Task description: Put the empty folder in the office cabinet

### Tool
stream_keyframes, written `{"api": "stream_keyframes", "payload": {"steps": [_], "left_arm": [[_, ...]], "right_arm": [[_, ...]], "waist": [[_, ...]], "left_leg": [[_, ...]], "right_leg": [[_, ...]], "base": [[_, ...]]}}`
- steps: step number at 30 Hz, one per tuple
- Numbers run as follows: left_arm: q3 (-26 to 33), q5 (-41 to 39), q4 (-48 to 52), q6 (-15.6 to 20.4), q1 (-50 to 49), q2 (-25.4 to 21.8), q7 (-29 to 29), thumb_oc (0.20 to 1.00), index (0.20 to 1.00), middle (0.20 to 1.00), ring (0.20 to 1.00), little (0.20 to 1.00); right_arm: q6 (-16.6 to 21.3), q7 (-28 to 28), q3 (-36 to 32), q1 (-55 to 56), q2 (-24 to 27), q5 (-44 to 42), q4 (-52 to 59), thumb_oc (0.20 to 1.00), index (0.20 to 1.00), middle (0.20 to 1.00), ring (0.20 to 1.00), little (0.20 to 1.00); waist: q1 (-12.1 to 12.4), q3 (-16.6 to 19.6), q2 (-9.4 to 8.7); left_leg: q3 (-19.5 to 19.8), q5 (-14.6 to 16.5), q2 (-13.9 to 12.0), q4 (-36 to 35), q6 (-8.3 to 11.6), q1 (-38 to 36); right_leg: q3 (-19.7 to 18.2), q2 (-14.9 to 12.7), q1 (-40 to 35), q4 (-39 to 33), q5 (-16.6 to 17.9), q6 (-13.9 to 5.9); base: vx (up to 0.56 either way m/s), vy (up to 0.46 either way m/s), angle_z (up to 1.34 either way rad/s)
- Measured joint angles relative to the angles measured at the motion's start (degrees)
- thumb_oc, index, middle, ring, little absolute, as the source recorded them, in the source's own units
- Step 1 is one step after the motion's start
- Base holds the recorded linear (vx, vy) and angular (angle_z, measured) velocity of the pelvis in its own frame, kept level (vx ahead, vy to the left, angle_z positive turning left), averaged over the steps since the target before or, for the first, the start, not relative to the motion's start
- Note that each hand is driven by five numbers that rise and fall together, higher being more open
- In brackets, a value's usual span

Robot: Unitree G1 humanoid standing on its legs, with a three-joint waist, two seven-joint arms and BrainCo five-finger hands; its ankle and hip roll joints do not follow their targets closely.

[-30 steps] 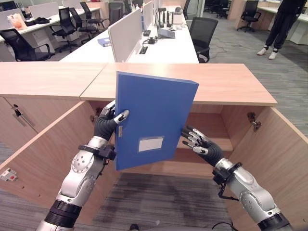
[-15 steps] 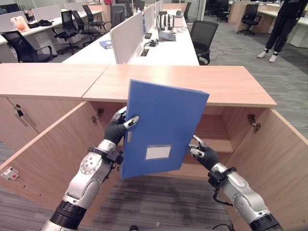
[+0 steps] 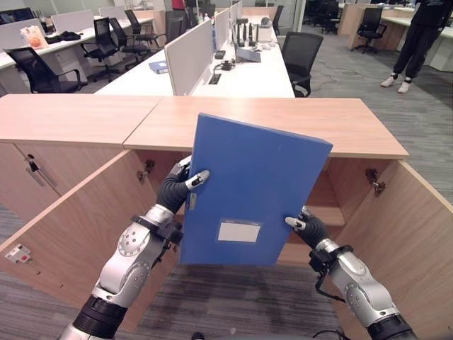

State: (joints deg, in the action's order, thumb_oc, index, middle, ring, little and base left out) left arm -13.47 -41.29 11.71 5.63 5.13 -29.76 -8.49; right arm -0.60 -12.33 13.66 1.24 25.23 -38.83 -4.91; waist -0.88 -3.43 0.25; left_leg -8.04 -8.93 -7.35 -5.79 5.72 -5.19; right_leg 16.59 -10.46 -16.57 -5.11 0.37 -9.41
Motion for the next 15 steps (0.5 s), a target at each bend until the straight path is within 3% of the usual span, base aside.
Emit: {"api": "stream_keyframes", "payload": {"steps": [15], "left_arm": [[-0.3, -2.4, -0.7, -0.4, 0.0, 3.0, 1.3, 0.200, 0.200, 0.200, 0.200, 0.200]], "right_arm": [[0.0, 1.1, 1.5, -2.6, -1.5, -0.6, 0.0, 1.000, 1.000, 1.000, 1.000, 1.000]], "waist": [[0.0, 0.2, 0.09]], "left_leg": [[0.1, -0.1, 0.0, 0.0, 0.11, 0.0]], "right_leg": [[0.0, 0.0, 0.0, 0.0, 0.0, 0.00]], "base": [[0.00, 0.000, 0.00]]}}
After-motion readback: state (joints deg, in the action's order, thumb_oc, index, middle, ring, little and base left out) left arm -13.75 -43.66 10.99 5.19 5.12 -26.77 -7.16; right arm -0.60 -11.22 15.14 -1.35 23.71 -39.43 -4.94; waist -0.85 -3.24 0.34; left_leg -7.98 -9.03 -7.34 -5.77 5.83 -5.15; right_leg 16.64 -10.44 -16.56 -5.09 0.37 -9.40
